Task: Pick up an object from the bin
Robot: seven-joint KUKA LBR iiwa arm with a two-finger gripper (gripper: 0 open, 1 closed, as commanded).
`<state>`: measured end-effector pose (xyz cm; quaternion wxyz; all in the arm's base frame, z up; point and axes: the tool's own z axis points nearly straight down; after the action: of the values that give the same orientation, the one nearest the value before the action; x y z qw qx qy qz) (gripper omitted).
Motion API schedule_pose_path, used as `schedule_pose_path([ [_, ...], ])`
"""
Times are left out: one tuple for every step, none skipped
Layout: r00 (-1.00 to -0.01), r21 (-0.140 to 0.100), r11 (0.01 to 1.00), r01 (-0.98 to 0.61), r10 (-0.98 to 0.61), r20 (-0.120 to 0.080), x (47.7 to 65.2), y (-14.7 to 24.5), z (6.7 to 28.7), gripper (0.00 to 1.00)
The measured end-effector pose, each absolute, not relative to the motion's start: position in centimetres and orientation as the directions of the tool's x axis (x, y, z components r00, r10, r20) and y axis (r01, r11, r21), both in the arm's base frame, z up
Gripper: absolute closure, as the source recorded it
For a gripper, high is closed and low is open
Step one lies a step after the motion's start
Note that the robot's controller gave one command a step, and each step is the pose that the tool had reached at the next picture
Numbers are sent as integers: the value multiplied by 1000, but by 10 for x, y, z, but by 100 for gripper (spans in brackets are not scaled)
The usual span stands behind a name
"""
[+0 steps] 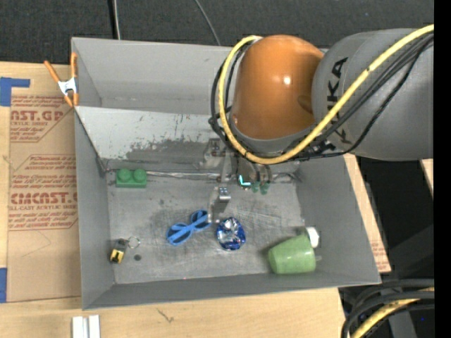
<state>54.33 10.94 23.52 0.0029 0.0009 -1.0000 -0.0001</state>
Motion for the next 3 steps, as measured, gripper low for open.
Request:
schedule_pose_path([
  [-992,1,992,-130,-130,-10,531,109,73,0],
  [-995,1,995,-104,-104,-2,513,106,101,0],
  [-999,1,999,-43,-43,-2,534,103,100,0],
])
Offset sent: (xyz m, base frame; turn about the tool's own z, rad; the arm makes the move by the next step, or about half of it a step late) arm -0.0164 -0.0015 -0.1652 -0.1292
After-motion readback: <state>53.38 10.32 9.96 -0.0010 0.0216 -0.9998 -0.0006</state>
